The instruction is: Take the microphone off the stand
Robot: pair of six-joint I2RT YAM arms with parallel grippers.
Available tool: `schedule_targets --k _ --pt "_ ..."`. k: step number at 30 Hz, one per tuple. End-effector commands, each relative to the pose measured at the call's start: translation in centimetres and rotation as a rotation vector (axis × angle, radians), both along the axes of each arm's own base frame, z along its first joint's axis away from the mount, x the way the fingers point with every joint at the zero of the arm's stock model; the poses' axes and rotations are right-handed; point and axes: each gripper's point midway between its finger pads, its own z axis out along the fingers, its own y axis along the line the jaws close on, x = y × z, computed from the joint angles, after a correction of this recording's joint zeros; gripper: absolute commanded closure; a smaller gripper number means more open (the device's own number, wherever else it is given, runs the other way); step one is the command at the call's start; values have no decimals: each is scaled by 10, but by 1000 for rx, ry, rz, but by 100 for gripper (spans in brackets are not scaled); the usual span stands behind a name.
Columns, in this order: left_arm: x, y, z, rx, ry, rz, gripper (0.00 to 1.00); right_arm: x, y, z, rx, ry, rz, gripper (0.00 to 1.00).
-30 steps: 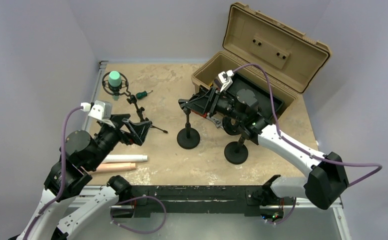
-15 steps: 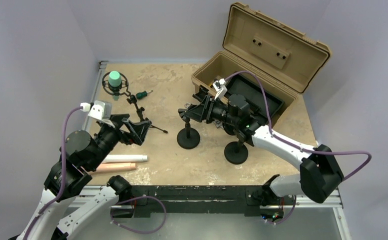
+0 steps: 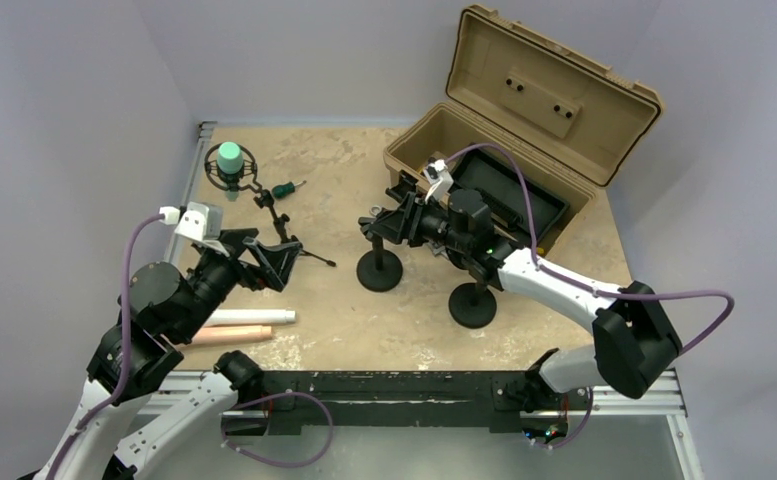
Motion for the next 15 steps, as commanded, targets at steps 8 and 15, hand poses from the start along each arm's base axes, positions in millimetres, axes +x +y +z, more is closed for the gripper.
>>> schedule_targets --k 8,15 --pt "2 4 5 10 -20 19 2 19 -26 -27 -237 -52 -90 57" --pt "11 11 -1 67 29 81 0 21 -34 11 -262 -126 -105 59"
